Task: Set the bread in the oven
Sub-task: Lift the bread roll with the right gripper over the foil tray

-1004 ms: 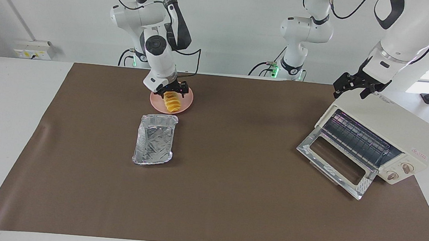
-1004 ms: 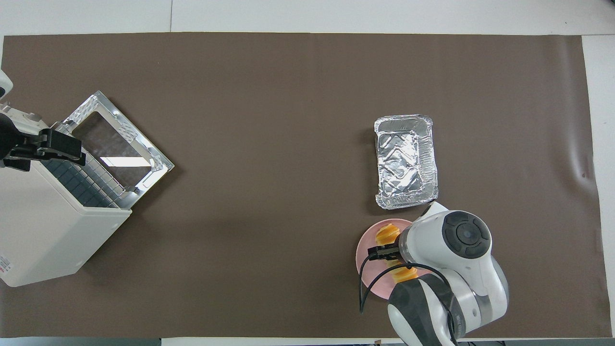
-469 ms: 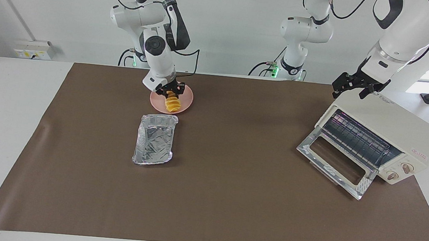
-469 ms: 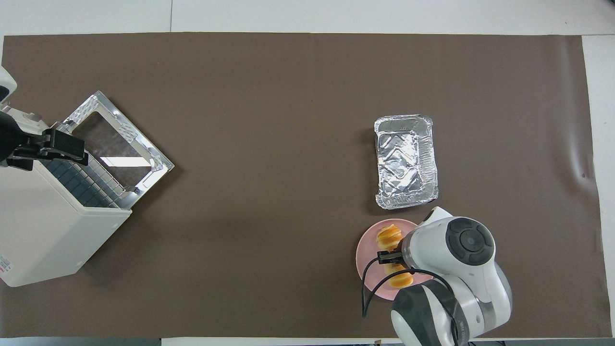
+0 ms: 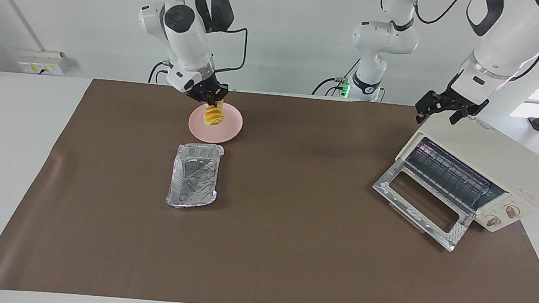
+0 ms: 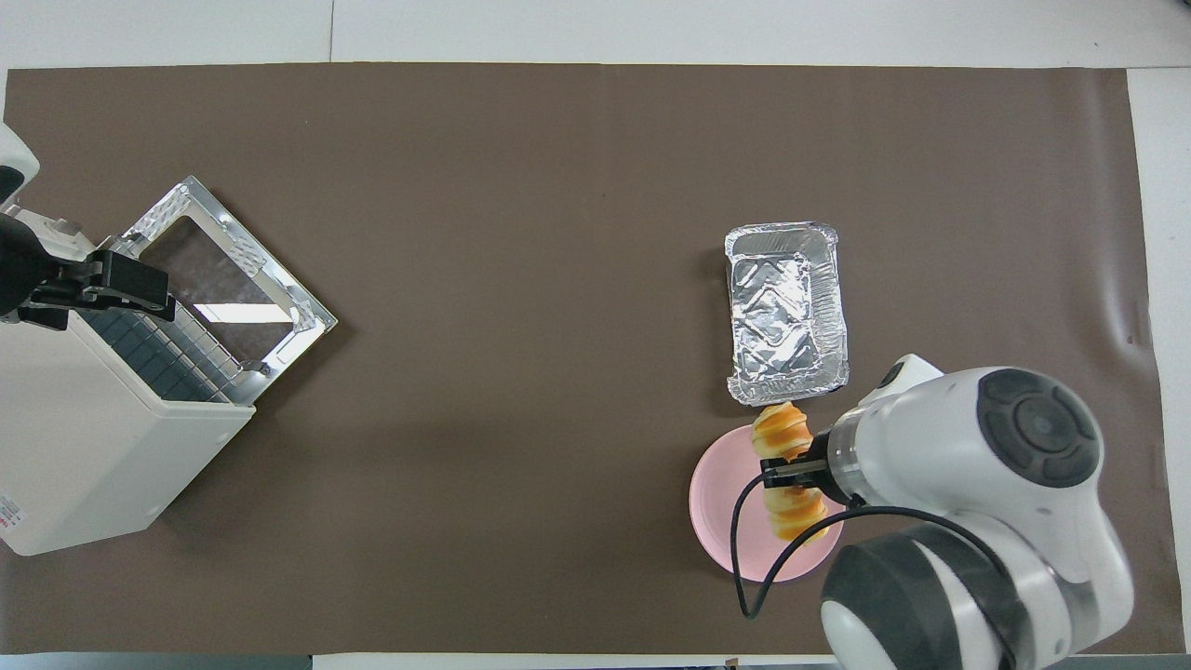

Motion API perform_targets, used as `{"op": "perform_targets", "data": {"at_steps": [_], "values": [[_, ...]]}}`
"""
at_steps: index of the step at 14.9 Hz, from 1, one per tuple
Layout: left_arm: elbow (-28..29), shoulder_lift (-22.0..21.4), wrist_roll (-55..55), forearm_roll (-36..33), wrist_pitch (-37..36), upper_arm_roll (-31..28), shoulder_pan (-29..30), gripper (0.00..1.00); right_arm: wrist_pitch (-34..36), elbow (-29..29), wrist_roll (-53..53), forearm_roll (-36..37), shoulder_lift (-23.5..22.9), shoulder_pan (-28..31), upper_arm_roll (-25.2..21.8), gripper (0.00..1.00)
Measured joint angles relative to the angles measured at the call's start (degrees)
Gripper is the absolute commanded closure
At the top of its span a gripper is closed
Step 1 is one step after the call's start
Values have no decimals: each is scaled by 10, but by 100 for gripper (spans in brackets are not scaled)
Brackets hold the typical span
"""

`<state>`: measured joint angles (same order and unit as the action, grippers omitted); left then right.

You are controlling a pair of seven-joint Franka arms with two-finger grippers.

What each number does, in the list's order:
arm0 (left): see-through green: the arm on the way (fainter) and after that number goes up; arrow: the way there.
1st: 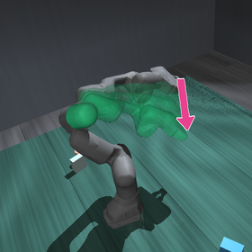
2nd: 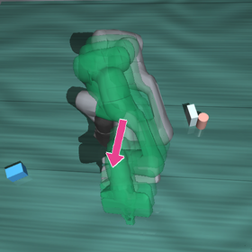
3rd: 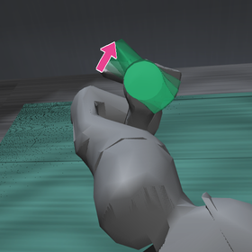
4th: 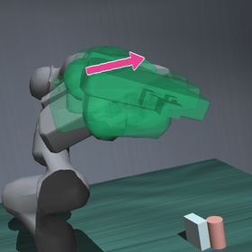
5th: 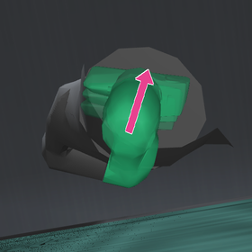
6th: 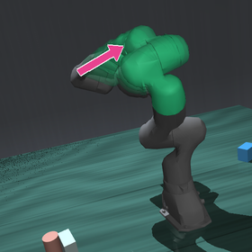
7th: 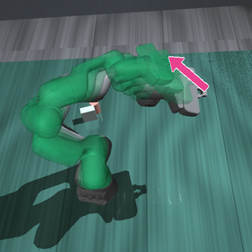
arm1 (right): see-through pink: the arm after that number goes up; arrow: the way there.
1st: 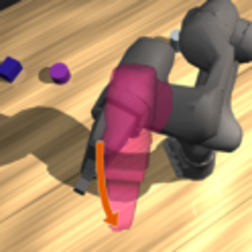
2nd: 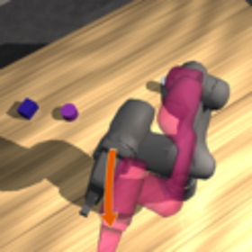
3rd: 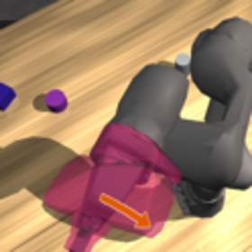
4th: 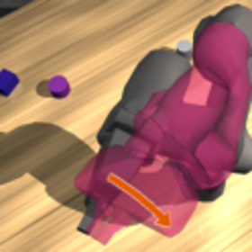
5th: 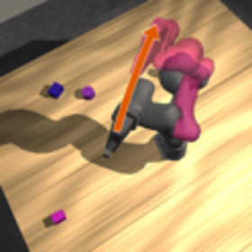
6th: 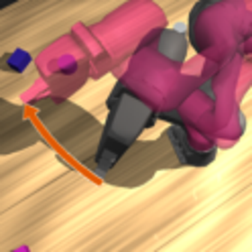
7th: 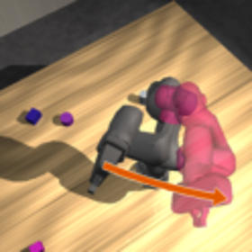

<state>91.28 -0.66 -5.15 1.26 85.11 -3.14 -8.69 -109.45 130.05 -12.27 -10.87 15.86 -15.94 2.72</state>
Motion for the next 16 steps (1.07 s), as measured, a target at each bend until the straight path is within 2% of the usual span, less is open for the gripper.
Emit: {"op": "perform_targets", "data": {"at_steps": [2, 4, 7, 11, 16], "values": [[0, 0, 0, 0, 0, 2, -1, 0, 2, -64, 13, 0, -38, 28, -3, 100], [0, 0, 0, 0, 0, 2, -1, 0, -5, -128, 15, 0, -102, 41, -4, 100], [0, 0, 0, 0, 0, 2, -1, 0, -64, -186, 15, 0, -204, 44, -4, 100], [0, -1, 0, 0, 0, 2, -1, 0, -123, -192, 15, 0, -276, 44, -4, 100], [0, -1, 0, 0, 0, 2, -1, 0, -185, -155, 30, 1, -294, 44, -4, 100]]}}
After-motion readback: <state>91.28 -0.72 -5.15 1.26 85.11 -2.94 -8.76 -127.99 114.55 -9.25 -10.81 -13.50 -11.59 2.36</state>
